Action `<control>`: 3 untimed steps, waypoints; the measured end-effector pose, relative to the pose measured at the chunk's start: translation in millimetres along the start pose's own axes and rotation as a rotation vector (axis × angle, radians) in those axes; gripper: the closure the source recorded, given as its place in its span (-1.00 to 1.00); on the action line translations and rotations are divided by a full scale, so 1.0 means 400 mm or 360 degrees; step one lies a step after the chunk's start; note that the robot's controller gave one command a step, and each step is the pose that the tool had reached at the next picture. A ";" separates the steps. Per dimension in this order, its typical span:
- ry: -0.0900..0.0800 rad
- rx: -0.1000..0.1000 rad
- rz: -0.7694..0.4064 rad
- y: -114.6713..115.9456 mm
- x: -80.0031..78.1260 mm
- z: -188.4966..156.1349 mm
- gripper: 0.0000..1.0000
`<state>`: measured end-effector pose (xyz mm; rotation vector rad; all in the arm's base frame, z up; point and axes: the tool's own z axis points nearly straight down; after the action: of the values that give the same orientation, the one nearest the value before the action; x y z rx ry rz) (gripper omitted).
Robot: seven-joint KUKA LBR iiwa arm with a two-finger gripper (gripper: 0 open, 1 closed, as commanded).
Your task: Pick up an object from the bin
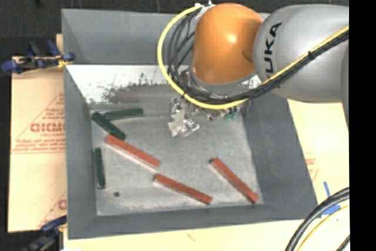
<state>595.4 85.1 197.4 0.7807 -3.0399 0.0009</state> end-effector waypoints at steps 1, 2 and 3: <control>-0.0011 0.0005 -0.0003 -0.006 -0.023 -0.159 1.00; -0.0003 -0.0005 0.0037 -0.011 -0.033 0.120 -1.00; -0.0010 -0.0002 0.0037 -0.012 -0.036 0.112 -1.00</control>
Offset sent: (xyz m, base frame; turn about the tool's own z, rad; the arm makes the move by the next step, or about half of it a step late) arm 0.0142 0.0033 -0.0454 0.0238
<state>610.0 87.8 152.3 0.7468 -3.0542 -0.0031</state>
